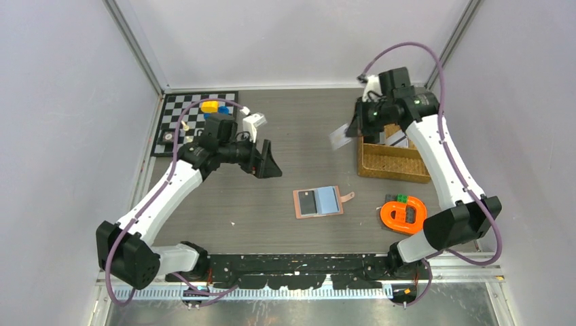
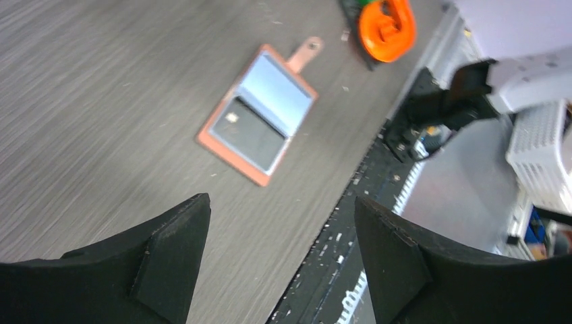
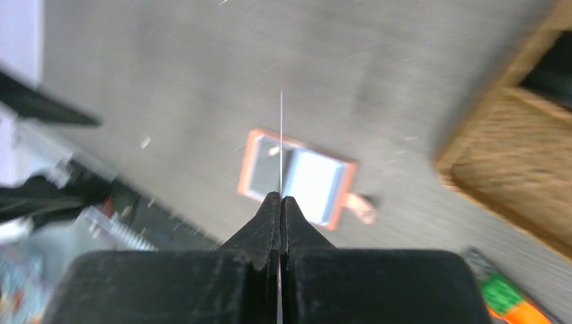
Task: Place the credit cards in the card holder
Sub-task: Insert the credit card into the card holder.
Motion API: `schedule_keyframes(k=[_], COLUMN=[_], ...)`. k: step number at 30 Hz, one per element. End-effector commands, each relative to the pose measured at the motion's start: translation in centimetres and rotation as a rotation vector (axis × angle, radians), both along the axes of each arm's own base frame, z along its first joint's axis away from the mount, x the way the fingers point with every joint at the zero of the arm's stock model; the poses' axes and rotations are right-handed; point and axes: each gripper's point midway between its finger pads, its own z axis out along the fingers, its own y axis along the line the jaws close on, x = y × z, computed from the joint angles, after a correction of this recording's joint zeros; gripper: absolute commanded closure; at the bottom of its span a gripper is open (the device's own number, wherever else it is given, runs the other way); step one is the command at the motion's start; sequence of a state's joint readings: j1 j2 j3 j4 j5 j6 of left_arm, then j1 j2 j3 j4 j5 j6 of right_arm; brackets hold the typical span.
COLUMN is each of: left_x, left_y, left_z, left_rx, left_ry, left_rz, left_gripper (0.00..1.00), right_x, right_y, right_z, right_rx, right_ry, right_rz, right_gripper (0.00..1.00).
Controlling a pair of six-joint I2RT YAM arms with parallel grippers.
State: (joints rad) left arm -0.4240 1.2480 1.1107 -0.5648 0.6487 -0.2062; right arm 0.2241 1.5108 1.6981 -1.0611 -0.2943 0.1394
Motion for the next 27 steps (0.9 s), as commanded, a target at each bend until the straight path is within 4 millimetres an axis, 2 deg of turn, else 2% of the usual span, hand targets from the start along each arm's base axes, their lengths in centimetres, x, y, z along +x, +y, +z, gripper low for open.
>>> schedule_keyframes(k=[1, 4, 7, 11, 14, 17, 19, 23, 27], left_x=[-3.0, -4.6, -5.7, -6.5, -7.0, -7.6, -8.2, -9.1, -9.9], left_y=[-3.0, -4.1, -4.8, -5.1, -5.3, -5.5, -5.8, -6.3, -6.8], left_z=[2.7, 3.0, 2.9, 3.1, 3.5, 3.9, 4.3, 4.7, 4.7], left_rx=[-0.144, -0.177, -0.184, -0.196, -0.224, -0.255, -0.285, -0.323, -0.340], left_ry=[-0.070, -0.060, -0.044, -0.032, -0.023, -0.001, 0.018, 0.048, 0.078], left_rz=[-0.219, -0.296, -0.341, -0.374, -0.398, -0.425, -0.459, -0.499, -0.534], left_gripper=[0.20, 0.19, 0.19, 0.19, 0.20, 0.26, 0.37, 0.47, 0.72], right_x=[-6.3, -10.2, -13.8, -16.5, -17.3, -18.3, -18.6, -18.7, -18.6], right_y=[8.1, 10.8, 12.6, 13.5, 13.5, 13.6, 13.6, 13.7, 13.8], right_z=[1.4, 1.3, 1.4, 2.0, 2.3, 2.5, 2.4, 2.2, 1.8], right_rx=[0.299, 0.383, 0.426, 0.455, 0.464, 0.465, 0.457, 0.451, 0.434], right_ry=[0.078, 0.139, 0.187, 0.191, 0.194, 0.200, 0.201, 0.208, 0.218], right_rz=[0.368, 0.543, 0.706, 0.832, 0.863, 0.903, 0.915, 0.919, 0.914], right_gripper=[0.99, 0.99, 1.00, 1.00, 0.99, 0.99, 1.00, 0.99, 0.99])
